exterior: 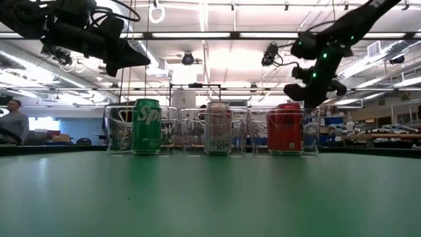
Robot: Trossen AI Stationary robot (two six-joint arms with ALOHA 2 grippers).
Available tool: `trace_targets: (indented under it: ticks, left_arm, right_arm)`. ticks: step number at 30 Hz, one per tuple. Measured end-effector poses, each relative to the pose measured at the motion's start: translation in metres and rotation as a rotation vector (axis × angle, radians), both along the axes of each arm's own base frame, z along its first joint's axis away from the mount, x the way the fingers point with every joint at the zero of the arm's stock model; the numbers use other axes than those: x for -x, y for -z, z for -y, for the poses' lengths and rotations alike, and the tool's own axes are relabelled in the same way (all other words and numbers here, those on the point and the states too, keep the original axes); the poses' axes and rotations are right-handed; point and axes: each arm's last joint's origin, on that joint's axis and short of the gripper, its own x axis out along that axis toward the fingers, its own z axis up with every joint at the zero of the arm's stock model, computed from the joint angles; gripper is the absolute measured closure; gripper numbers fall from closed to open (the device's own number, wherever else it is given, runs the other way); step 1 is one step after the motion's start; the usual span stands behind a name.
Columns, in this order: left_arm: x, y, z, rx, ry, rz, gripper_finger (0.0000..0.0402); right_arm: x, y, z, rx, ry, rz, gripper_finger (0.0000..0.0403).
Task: Sort soda cans
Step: Adjust the right transparent bin, then return to Home Position
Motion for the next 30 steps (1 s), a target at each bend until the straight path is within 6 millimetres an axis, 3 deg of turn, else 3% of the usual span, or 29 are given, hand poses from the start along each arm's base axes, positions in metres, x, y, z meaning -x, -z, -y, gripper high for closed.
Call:
trace_targets:
  ticks: [6, 9, 13, 17, 23, 30]
  left_arm:
    - [0.000, 0.000, 0.000, 0.001, 0.000, -0.002, 0.0402]
    - [0.000, 0.000, 0.000, 0.001, 0.000, -0.002, 0.0402]
    - [0.000, 0.000, 0.000, 0.000, 0.000, -0.002, 0.0402]
    - [0.000, 0.000, 0.000, 0.000, 0.001, -0.003, 0.0402]
    - [0.001, -0.001, 0.001, -0.007, 0.011, -0.001, 0.0402]
    - [-0.003, -0.003, 0.011, -0.060, 0.116, 0.000, 0.0402]
  right_arm:
    - [0.003, 0.023, 0.026, -0.040, 0.047, 0.001, 0.0403]
    - [-0.002, 0.030, 0.032, -0.073, -0.025, 0.059, 0.0403]
    - [-0.012, 0.027, 0.034, -0.049, -0.121, 0.144, 0.0403]
    - [-0.010, 0.015, 0.029, -0.017, -0.140, 0.159, 0.0403]
    - [0.000, -0.023, 0.002, 0.064, -0.211, 0.180, 0.0403]
    - [-0.003, -0.057, -0.060, 0.155, -0.642, 0.253, 0.0403]
